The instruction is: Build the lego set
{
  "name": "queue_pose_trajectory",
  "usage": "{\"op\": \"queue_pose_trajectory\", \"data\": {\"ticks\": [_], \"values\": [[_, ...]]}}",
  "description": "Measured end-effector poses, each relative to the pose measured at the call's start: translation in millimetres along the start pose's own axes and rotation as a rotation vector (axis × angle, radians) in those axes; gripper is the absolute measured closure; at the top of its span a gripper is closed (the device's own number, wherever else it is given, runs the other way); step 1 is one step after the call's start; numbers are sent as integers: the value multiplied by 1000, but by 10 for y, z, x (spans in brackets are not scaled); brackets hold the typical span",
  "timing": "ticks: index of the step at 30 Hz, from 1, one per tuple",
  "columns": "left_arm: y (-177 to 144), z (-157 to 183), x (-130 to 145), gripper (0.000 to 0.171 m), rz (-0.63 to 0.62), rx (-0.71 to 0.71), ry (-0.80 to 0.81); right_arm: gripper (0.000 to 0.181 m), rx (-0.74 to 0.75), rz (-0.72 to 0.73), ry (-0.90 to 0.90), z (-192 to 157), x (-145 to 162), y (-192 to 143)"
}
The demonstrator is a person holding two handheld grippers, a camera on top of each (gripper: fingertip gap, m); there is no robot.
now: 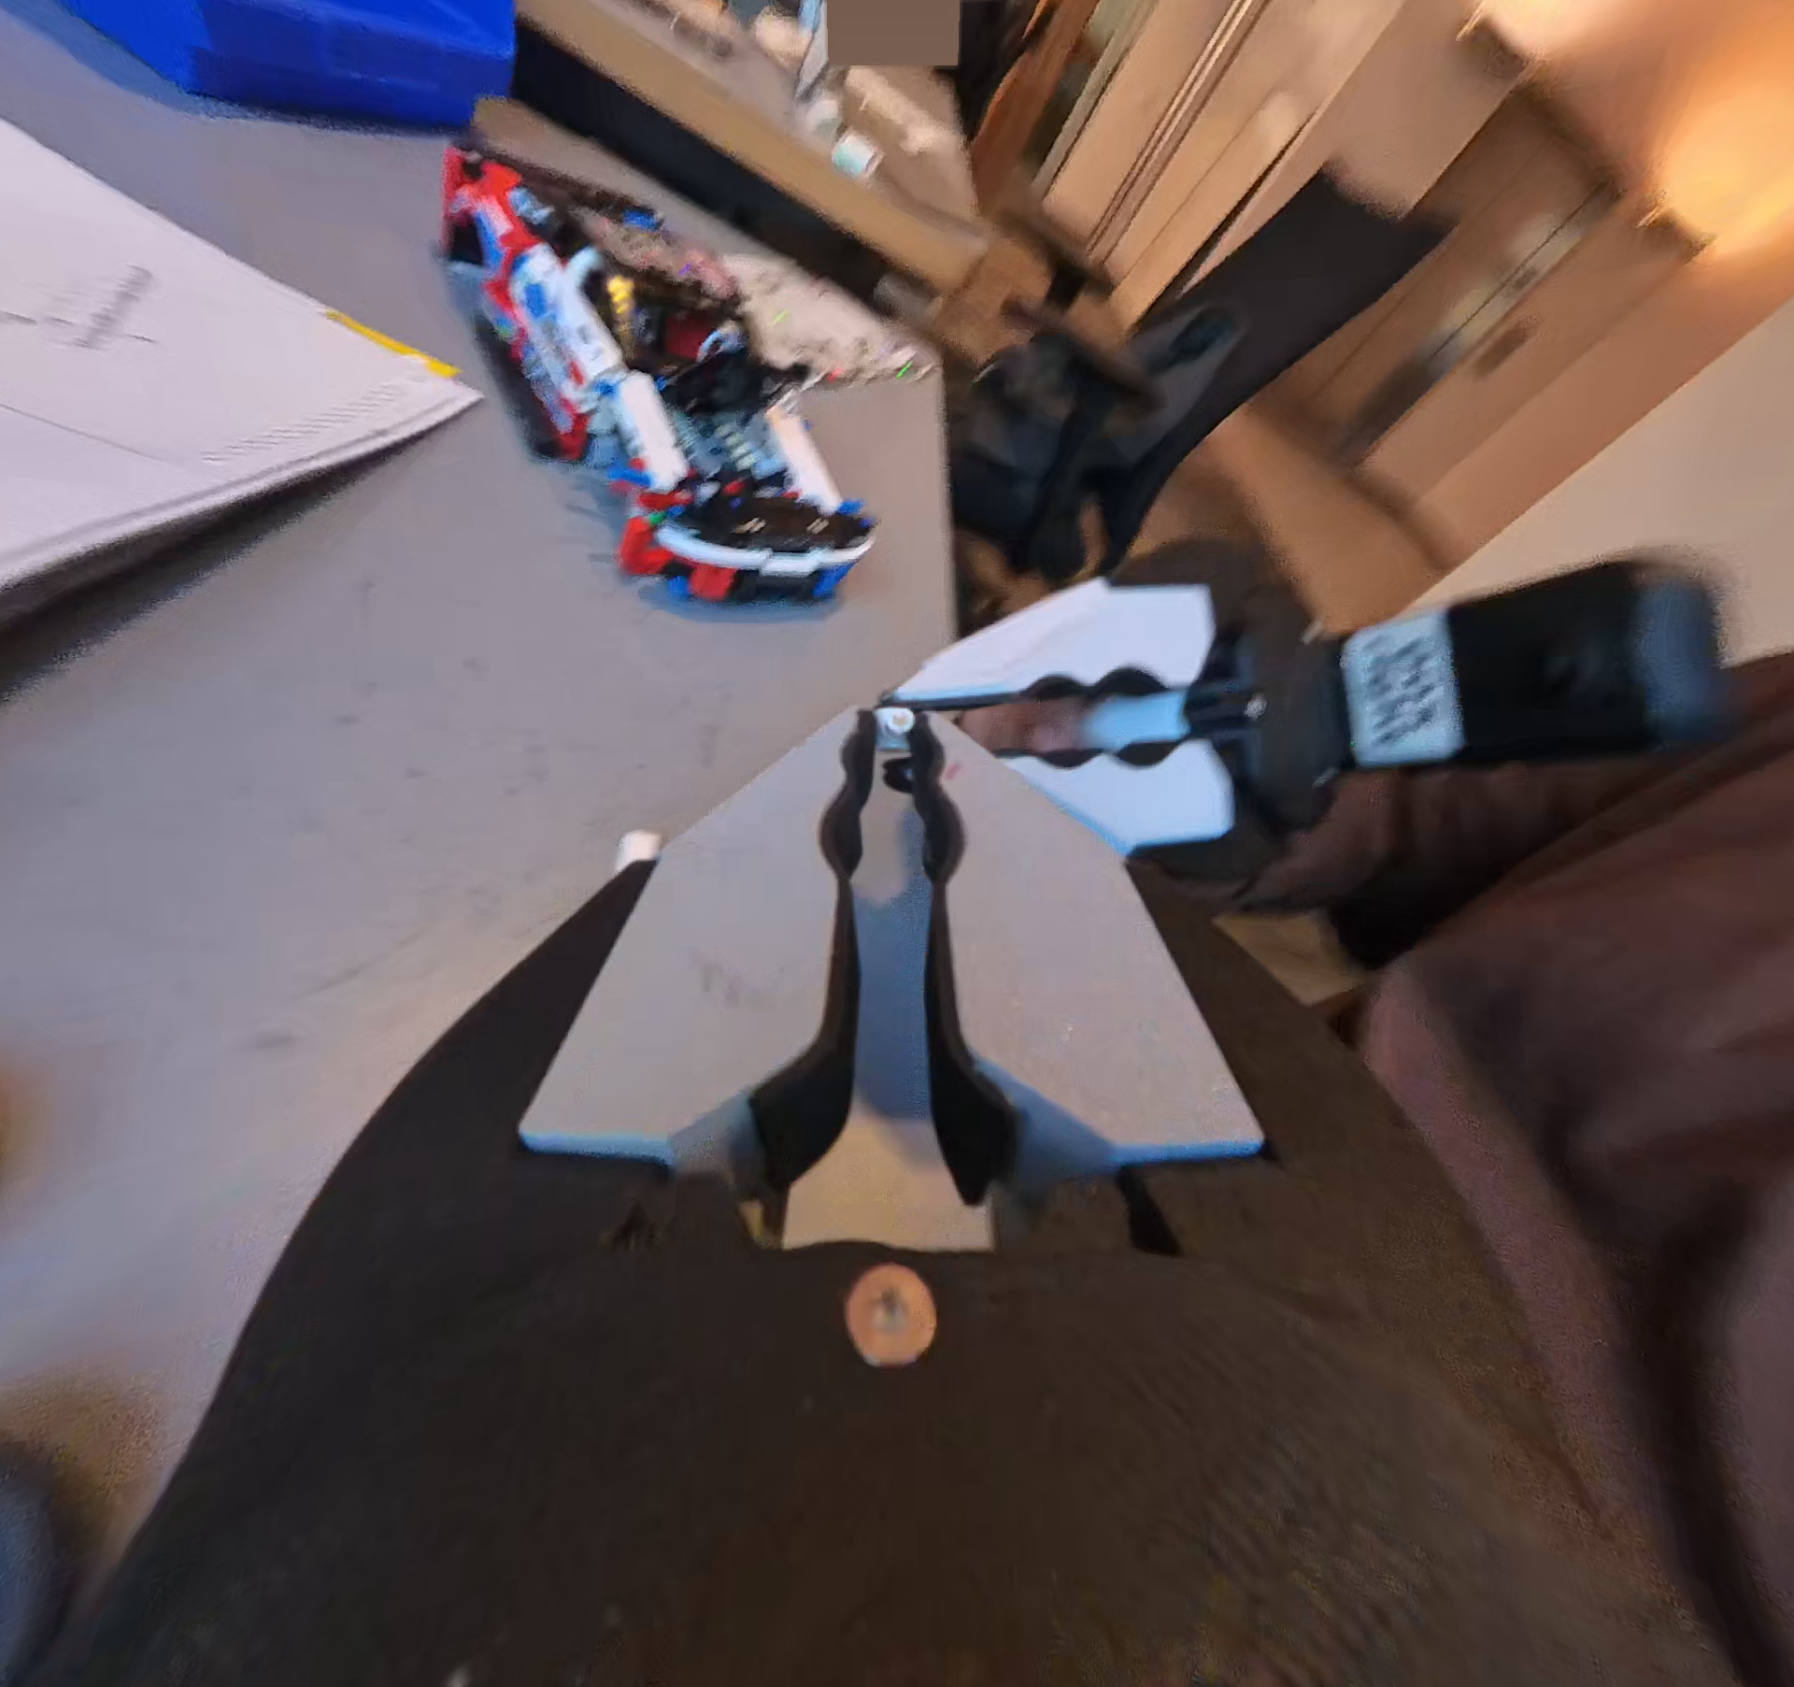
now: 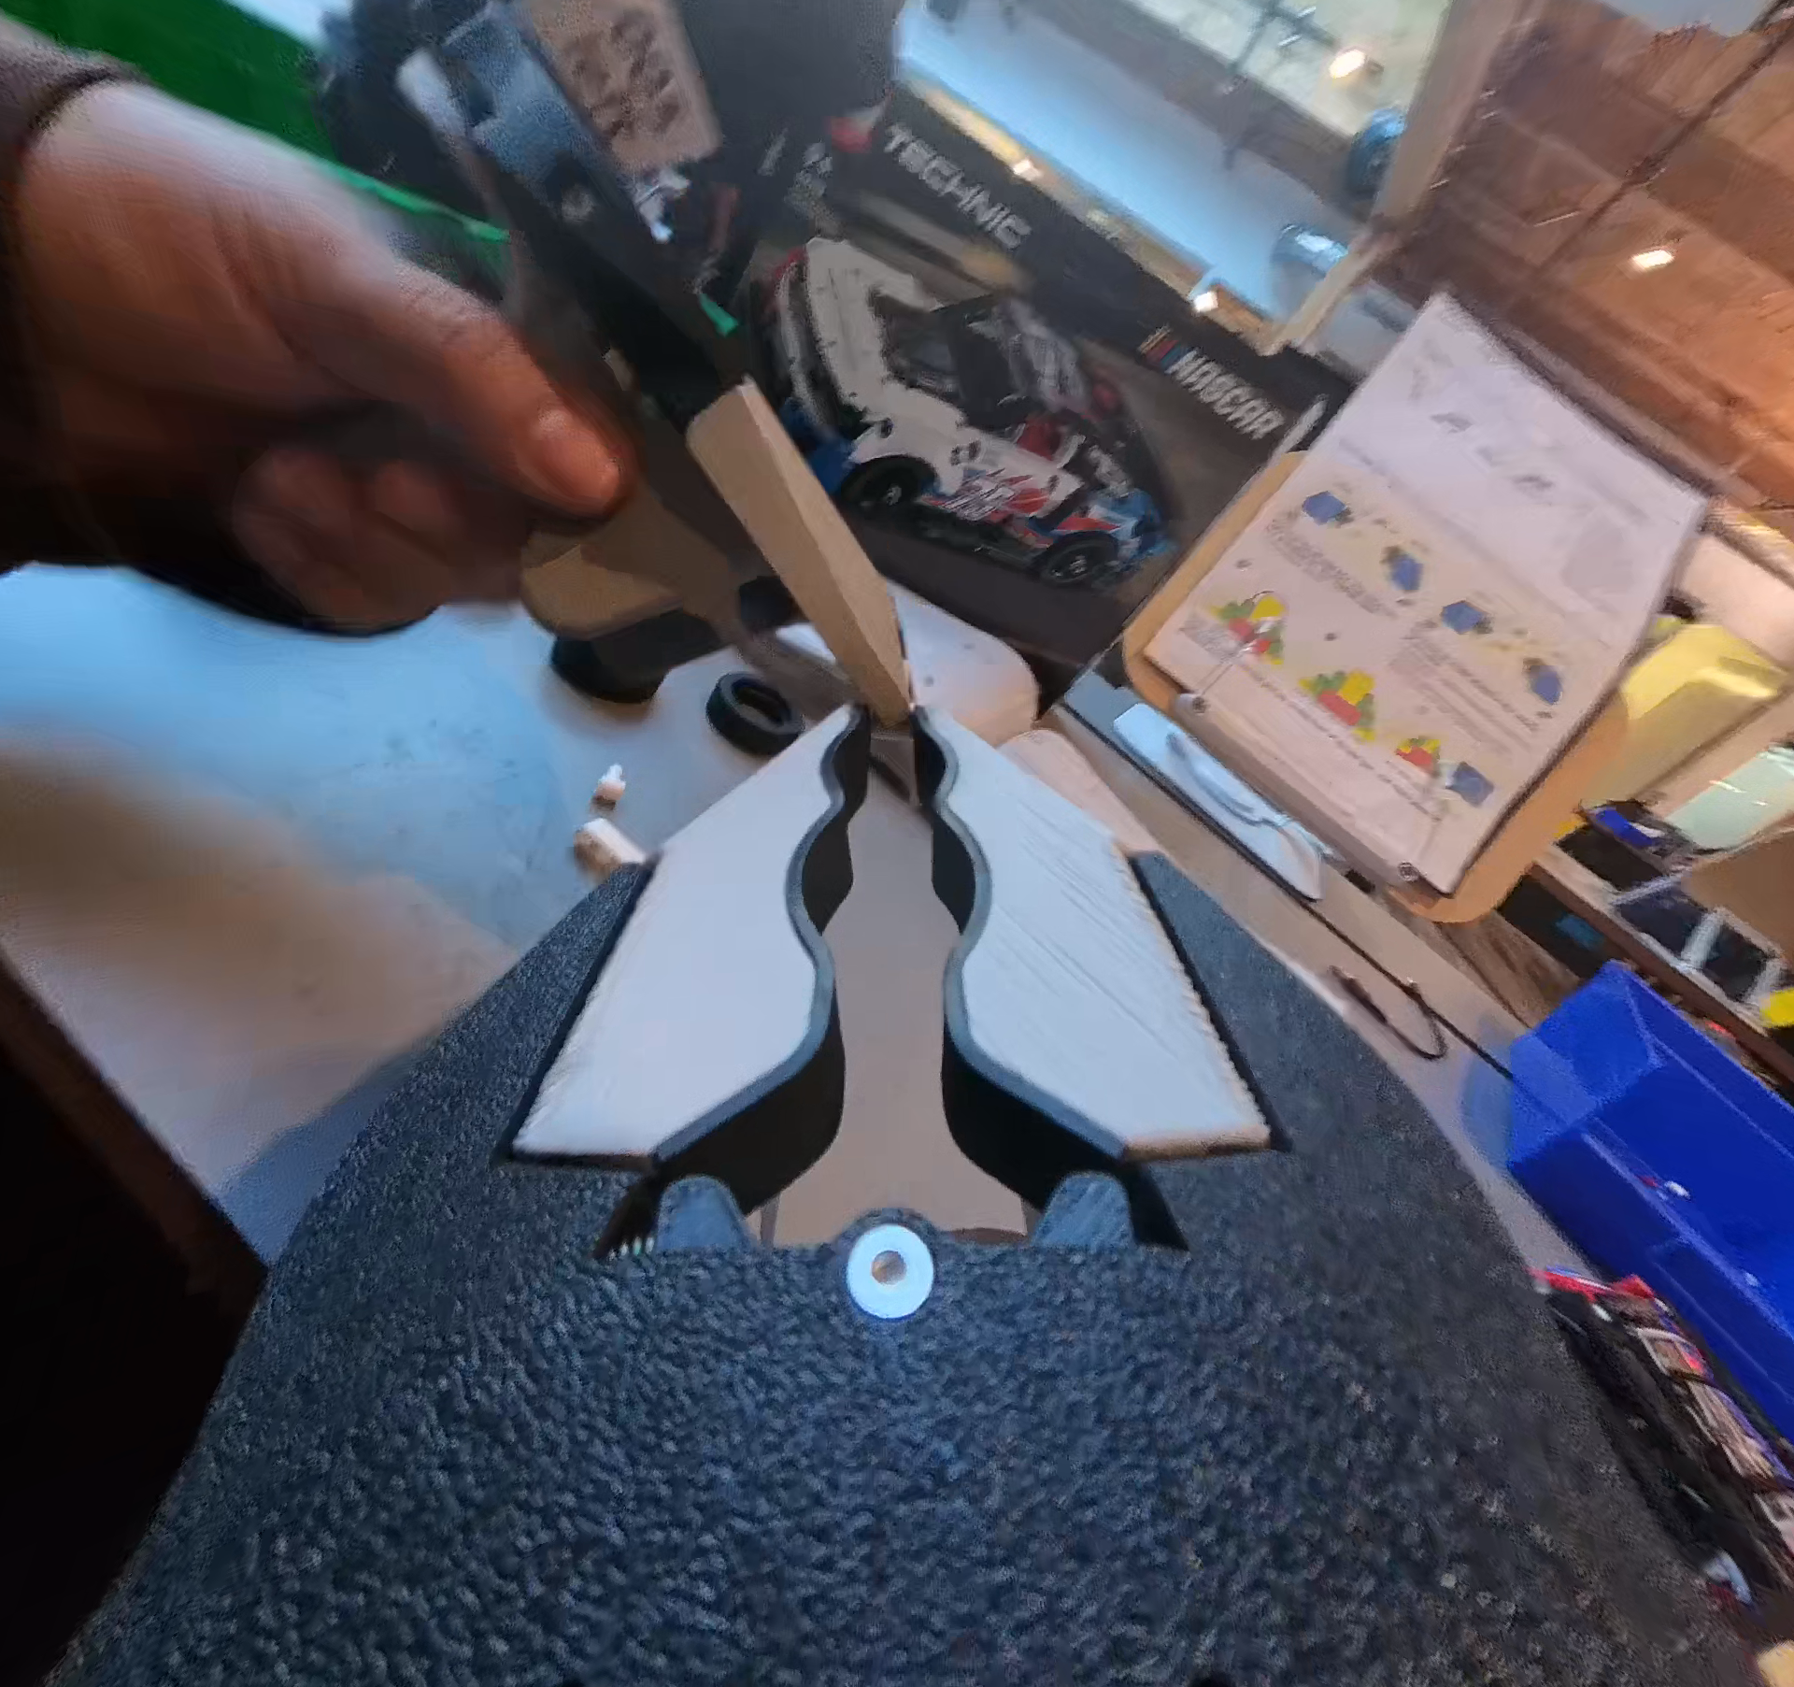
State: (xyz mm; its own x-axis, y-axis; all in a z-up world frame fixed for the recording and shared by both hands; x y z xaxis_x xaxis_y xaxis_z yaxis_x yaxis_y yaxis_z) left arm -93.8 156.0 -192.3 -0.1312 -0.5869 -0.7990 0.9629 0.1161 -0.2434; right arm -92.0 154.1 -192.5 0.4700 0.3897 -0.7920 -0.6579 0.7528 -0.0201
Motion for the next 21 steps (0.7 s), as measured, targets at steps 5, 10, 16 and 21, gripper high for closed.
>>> {"op": "queue_pose_trajectory", "data": {"ticks": [5, 10, 16, 21], "values": [[-63, 25, 55, 167, -175, -177, 434, 181, -266, 3, 284, -23, 80, -103], [-80, -62, 70, 167, -298, -453, 895, 168, -536, 35, 741, 24, -49, -153], [-25, 68, 28, 166, -279, -551, 1119, 165, -652, 5, 1053, 6, -43, -81], [-7, 106, 72, 166, -304, -553, 1171, 162, -716, 16, 1103, -4, -57, -109]]}}
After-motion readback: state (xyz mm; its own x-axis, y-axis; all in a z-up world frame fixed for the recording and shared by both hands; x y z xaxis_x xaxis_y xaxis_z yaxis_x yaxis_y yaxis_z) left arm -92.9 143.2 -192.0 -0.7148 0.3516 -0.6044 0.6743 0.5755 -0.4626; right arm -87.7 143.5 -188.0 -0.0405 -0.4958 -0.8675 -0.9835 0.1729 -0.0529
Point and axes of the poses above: each gripper's, where its closed fingertips meet, y out along the fingers, x out of its underside, z = x × y across the jaws, the point moved 1 cm from there along -y, back along the fingers, and after that the axes turned 6 degrees about -y, right-handed, at the moved point
